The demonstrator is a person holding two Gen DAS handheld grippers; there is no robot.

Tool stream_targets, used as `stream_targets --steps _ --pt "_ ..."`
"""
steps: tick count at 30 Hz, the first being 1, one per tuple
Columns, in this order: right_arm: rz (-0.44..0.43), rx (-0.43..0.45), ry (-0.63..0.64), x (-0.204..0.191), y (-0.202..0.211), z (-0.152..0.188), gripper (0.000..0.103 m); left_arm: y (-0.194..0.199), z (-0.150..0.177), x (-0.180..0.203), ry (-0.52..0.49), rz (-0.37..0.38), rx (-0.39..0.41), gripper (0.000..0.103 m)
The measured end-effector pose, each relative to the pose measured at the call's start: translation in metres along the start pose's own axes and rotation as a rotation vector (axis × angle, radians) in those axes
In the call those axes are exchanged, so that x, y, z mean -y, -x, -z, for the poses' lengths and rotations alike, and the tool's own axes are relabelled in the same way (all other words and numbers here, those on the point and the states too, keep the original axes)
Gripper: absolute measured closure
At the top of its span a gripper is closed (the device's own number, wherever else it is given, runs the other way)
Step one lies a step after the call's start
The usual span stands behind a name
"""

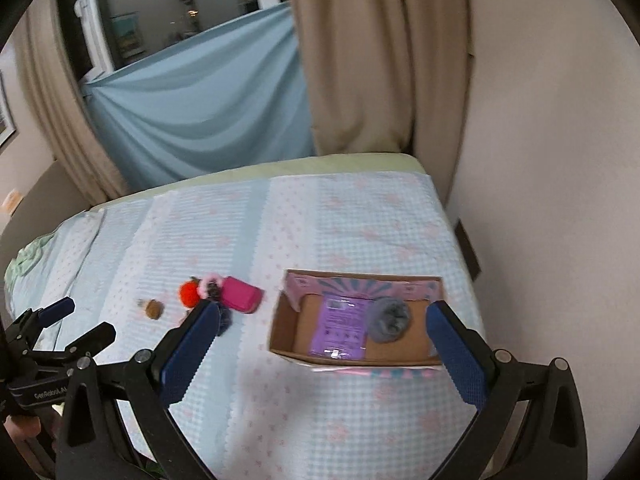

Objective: Organize soft objects
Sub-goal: 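Grasp the beige cloth with the left tool while the right tool grasps the black scrunchie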

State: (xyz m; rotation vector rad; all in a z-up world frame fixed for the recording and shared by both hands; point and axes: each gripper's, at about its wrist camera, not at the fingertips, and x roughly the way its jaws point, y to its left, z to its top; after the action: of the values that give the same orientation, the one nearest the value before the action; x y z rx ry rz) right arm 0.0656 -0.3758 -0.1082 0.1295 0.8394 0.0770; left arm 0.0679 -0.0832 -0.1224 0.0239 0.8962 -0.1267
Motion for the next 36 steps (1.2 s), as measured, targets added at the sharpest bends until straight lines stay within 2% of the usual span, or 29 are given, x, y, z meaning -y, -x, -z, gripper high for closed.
stream_targets --steps 4,9,16,21,28,33,36 --pt "-0.051 -0.020 0.027 -0.028 -0.012 0.004 0.000 0.000 0.015 -0.042 0.053 -0.008 -0.005 0.000" --pt "-0.067 -0.040 0.017 -0.065 -0.031 0.010 0.000 -0.016 0.023 -0.086 0.055 0.015 -0.018 0.000" --pt "-0.059 -0.073 -0.070 -0.124 -0.072 0.015 0.000 -0.065 0.015 -0.149 -0.013 0.107 -0.061 0.000" --pt "-0.039 -0.099 -0.111 -0.162 -0.123 0.022 0.000 -0.119 0.016 -0.184 -0.054 0.208 -0.097 0.000" --pt "-0.054 -0.120 -0.153 -0.193 -0.204 0.043 0.000 -0.198 0.037 -0.195 -0.163 0.265 -0.075 0.000" --pt "-0.045 -0.149 -0.119 -0.204 -0.264 0.065 0.001 -0.266 0.065 -0.190 -0.187 0.295 -0.128 0.000" --pt "-0.044 -0.170 -0.098 -0.204 -0.296 0.076 0.006 -0.300 0.079 -0.186 -0.198 0.286 -0.147 0.000"
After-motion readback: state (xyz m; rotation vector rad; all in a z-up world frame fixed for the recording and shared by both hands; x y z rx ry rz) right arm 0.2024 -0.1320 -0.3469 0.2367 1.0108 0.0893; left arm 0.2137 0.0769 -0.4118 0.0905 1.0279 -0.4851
